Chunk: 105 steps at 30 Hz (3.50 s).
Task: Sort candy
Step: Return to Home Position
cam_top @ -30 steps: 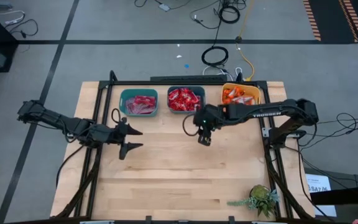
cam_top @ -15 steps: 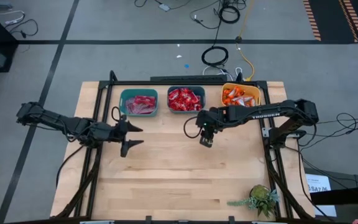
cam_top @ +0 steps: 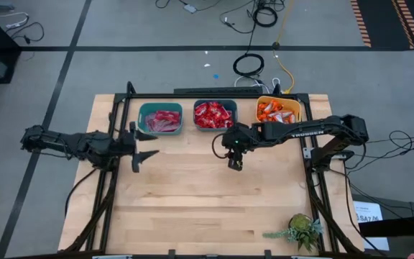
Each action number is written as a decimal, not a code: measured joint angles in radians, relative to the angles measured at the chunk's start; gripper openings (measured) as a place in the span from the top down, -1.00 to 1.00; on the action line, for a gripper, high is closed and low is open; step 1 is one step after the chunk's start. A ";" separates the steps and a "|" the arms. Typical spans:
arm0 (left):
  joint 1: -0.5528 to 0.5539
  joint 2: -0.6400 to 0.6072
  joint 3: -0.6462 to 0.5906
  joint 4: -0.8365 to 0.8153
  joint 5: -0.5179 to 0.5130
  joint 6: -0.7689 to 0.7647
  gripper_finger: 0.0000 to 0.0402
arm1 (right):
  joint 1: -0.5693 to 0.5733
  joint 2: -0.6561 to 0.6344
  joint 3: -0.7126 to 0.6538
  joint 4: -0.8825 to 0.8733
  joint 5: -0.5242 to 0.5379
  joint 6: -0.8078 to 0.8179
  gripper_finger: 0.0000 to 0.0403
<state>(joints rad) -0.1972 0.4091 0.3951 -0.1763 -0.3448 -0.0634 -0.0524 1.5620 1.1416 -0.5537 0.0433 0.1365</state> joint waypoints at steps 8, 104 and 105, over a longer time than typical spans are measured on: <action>0.151 -0.098 -0.213 0.296 0.219 -0.028 -0.30 | -0.001 0.000 0.000 0.020 0.002 -0.018 0.16; 0.210 -0.409 -0.391 0.212 0.394 -0.192 -0.30 | 0.076 -0.999 -0.911 0.546 0.194 0.380 0.16; 0.210 -0.409 -0.391 0.212 0.394 -0.192 -0.30 | 0.074 -1.014 -0.911 0.532 0.195 0.370 0.16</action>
<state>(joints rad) 0.0128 0.0006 0.0044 0.0357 0.0494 -0.2550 0.0219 0.5477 0.2302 -0.0216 0.2385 0.5064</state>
